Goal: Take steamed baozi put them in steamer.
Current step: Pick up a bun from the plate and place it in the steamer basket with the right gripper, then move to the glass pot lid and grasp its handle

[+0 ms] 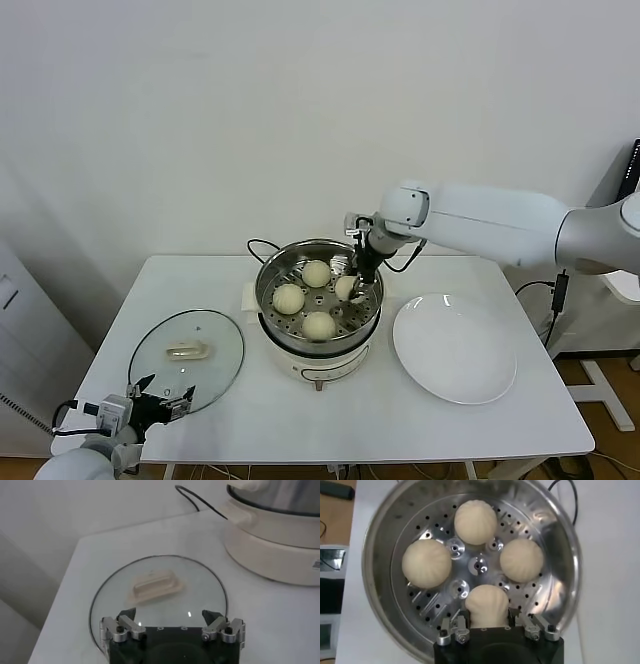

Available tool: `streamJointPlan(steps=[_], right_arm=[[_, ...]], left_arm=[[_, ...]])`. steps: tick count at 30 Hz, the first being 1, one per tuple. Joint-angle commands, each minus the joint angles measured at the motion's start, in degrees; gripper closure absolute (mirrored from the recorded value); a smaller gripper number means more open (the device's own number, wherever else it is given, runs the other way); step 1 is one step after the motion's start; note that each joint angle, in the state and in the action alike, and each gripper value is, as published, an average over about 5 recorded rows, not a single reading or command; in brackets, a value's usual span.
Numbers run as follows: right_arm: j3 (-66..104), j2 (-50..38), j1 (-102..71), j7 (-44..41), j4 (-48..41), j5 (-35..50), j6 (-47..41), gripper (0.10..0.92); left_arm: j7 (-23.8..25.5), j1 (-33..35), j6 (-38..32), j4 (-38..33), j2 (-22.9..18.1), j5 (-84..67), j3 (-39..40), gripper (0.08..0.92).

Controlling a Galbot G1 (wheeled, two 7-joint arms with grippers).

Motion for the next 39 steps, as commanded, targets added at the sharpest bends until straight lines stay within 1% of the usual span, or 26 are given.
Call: streamJointPlan(steps=[1,4,9,12,14,17,20,23,26,30,34,36,39], right_arm=[[0.63,0.43,-2.74,1.95,-0.30,-0.37,-0.87,0.547],[1.07,0.32,-2.77,2.15,-0.42,-0.25,-1.00,0.482],[2.81,-0.25,-2.28,1.90,-0.80,0.59,-1.02,0.336],[5.18,-2.12,-1.45,1.03,-0.65,1.74,-0.91,0.255],[7.20,-4.32,-0.75,0.39,-0.37,2.57,-0.72,0.220],[11.16,-8.27,-0.73,0.18,0.03,4.05,0.14,0.205],[17.91,-12.35,-2.90,2.51,0.47,6.67,1.30,0.203],[26.51,-16.65,-6.92,7.48,1.30,8.79,4.31,0.203],[35.81,-20.30,-14.51,14.42,2.41,9.09,8.60,0.203],[53.03,-22.51,-28.85,23.84,3.62,5.21,13.93,0.203],[72.07,-23.31,-46.41,32.34,7.28,2.25,17.95,0.203],[80.53,-23.52,-54.64,35.33,9.61,0.38,19.37,0.203],[90.69,-23.61,-66.00,39.08,12.63,-4.95,21.83,0.203]], left_arm=[[0.05,0.04,-0.10,0.14,0.08,-0.11,-0.02,0.177],[0.05,0.04,-0.13,0.19,0.11,-0.16,-0.04,0.177],[0.05,0.09,-0.14,0.15,0.04,-0.18,-0.09,0.177],[0.07,0.19,-0.18,0.17,-0.05,-0.18,-0.15,0.177],[0.08,0.21,-0.19,0.23,-0.14,-0.17,-0.19,0.177],[0.08,0.17,-0.16,0.23,-0.31,-0.17,-0.35,0.177],[0.06,0.11,-0.12,0.15,-0.46,-0.32,-0.81,0.177],[0.02,0.06,-0.11,0.06,-0.50,-0.65,-1.43,0.177],[0.02,-0.01,-0.17,0.00,-0.47,-1.02,-2.12,0.177],[0.29,-0.28,-0.53,-0.15,-0.45,-1.11,-2.76,0.177],[0.76,-0.46,-1.35,-0.36,-0.35,-1.04,-3.32,0.177],[0.86,-0.83,-1.79,-0.20,-0.21,-0.97,-3.38,0.177],[1.26,-1.18,-2.88,-0.24,-0.23,-0.07,-3.30,0.177]])
